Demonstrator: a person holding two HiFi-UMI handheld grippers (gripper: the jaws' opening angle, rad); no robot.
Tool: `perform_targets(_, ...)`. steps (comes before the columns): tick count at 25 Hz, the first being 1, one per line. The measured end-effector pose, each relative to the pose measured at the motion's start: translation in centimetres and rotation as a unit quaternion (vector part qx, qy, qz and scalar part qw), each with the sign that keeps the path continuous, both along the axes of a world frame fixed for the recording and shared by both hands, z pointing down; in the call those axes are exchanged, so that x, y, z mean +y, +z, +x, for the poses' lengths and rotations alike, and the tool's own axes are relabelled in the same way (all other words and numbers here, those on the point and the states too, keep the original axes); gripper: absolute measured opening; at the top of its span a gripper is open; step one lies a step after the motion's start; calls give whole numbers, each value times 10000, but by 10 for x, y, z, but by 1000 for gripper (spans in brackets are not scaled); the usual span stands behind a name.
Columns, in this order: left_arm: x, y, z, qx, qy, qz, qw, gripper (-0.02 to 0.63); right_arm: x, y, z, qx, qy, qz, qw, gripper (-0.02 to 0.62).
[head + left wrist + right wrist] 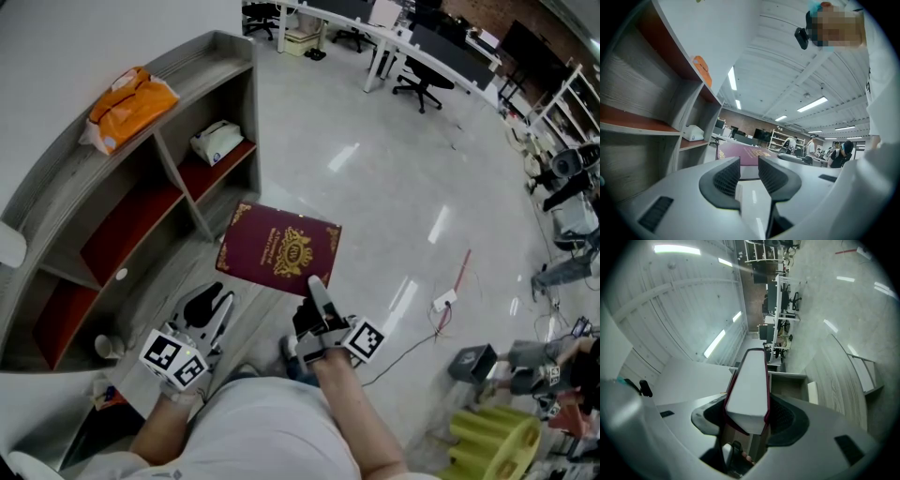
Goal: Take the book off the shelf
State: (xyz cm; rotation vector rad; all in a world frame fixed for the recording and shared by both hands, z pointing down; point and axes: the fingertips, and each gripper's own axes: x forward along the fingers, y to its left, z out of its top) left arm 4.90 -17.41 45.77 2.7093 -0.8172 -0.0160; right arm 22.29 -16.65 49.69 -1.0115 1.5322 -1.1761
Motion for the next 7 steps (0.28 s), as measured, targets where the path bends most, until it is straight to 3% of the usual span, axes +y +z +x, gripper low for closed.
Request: perform_targets(7,0,-1,-2,9,-10,16,10000,126,-1,0,-1,16,1,-22,10000,233)
